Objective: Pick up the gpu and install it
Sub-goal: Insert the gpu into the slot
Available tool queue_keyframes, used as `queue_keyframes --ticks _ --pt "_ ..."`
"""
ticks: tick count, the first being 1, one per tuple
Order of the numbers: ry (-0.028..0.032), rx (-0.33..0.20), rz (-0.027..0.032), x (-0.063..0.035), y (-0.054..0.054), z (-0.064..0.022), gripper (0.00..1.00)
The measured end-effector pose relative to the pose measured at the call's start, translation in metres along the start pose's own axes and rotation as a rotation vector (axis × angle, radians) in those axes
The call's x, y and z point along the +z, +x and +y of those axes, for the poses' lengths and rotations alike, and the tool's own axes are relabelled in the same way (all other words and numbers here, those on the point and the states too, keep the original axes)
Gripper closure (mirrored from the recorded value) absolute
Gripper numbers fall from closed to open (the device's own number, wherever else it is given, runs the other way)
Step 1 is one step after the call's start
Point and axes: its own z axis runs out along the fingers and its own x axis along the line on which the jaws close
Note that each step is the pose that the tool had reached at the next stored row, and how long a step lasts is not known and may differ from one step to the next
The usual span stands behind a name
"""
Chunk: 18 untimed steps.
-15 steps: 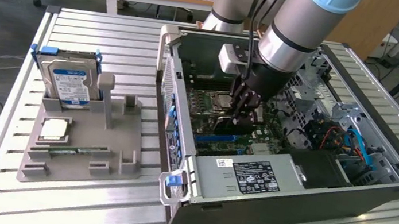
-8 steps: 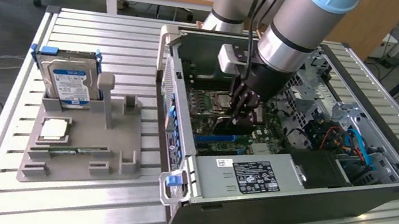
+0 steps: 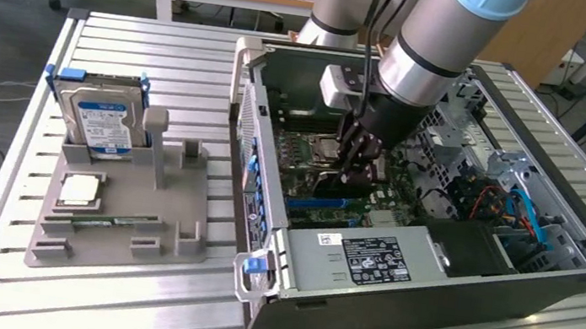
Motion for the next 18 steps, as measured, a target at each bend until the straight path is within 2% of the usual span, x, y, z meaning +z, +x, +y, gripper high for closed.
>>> queue_keyframes --ticks 4,6,18 --pt "0.0 0.0 0.0 0.0018 0.0001 -0.0002 0.73" --pt "0.0 0.0 0.0001 0.0066 0.0003 -0.0008 0.73" --pt "0.0 0.0 -0.0001 0.0076 0.0001 0.0075 0.73"
